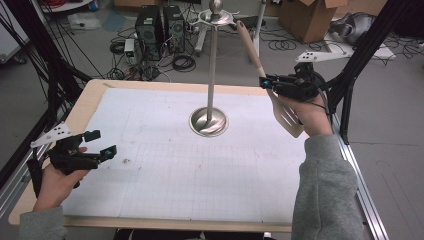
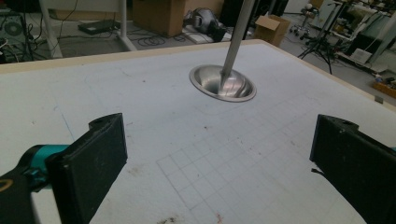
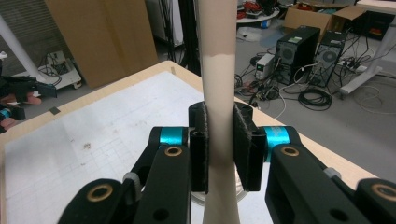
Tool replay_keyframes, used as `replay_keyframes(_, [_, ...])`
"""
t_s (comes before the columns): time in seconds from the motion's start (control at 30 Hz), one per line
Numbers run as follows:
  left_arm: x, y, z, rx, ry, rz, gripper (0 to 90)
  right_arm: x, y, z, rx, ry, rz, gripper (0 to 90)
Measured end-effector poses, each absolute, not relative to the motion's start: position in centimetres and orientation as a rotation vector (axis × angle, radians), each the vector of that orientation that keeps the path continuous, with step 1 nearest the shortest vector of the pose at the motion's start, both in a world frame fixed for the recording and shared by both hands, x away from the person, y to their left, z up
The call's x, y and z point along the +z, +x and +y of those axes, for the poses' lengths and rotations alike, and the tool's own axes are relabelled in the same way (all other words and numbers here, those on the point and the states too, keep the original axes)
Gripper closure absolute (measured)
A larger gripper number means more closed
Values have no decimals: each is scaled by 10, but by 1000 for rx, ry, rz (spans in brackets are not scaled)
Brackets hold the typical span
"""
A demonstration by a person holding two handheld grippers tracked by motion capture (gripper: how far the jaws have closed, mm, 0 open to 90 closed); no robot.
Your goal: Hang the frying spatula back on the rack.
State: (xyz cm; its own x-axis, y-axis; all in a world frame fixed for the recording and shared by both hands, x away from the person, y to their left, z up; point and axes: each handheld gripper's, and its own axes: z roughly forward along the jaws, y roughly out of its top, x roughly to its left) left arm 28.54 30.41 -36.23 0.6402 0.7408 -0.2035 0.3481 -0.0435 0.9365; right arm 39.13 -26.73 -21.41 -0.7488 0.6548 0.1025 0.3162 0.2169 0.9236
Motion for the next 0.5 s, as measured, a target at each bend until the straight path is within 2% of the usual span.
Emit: replay_keyframes(0.5, [-364, 286, 304, 400, 1652, 915, 44, -218, 396, -261, 1524, 909, 2196, 782])
